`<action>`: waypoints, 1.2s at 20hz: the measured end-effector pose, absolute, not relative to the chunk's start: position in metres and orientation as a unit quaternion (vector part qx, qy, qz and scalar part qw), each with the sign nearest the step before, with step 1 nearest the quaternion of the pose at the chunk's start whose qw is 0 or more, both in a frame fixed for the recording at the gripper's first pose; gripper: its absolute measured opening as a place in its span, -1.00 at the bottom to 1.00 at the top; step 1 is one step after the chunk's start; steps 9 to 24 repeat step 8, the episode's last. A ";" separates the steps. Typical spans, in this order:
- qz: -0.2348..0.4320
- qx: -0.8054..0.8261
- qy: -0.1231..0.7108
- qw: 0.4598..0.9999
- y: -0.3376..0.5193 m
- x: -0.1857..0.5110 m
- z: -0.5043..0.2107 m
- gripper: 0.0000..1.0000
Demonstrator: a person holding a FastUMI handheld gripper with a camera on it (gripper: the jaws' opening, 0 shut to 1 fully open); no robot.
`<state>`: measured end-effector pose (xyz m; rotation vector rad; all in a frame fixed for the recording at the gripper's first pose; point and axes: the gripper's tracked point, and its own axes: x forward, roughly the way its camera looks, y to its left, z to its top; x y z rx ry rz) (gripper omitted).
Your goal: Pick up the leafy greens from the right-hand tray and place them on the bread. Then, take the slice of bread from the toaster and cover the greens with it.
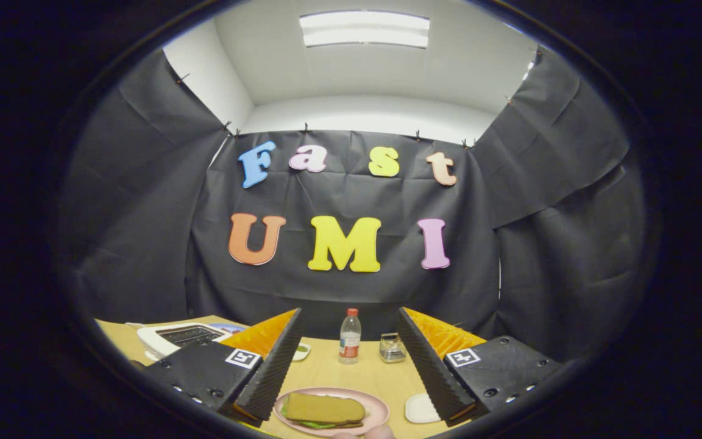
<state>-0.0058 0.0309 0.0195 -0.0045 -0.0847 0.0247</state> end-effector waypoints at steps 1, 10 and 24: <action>0.018 0.003 -0.037 0.999 0.036 -0.006 0.018 0.89; 0.022 0.016 -0.026 0.999 0.039 -0.011 0.017 0.89; 0.022 0.016 -0.026 0.999 0.039 -0.011 0.017 0.89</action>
